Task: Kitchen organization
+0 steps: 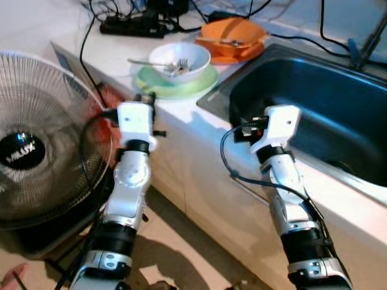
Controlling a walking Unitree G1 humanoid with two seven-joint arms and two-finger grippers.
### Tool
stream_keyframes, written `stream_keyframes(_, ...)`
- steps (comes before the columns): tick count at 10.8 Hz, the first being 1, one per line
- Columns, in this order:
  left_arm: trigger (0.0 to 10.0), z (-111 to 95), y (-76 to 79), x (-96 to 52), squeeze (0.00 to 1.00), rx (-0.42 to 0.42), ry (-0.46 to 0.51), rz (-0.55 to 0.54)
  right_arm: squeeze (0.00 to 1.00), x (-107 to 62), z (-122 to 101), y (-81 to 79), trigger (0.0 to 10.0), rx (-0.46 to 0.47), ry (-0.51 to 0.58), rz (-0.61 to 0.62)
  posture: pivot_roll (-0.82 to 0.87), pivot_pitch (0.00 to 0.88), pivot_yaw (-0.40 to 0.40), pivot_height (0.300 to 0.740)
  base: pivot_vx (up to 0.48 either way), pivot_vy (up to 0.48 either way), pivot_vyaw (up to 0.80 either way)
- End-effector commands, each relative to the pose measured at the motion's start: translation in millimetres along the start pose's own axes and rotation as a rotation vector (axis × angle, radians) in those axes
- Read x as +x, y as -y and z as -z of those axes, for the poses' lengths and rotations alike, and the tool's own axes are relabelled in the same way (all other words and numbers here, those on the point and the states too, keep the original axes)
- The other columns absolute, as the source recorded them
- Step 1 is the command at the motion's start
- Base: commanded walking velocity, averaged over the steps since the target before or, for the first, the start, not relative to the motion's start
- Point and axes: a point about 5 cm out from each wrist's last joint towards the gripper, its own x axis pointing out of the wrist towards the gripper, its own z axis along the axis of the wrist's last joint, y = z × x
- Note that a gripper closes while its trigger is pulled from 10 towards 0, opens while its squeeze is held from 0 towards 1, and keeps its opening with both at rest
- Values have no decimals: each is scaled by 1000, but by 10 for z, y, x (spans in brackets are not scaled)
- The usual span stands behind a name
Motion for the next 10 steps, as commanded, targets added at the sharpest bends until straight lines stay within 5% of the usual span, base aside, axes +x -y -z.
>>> stream_keyframes(1,10000,-28,77,1,0,-9,11,23,0,-15,-8,83,10000,1,1,29,-33,125,41,740,307,0,0)
stream_keyframes(10,10000,-26,95,-9,0,-16,14,37,0,-10,-22,84,10000,1,5,29,-34,123,40,740,305,0,0)
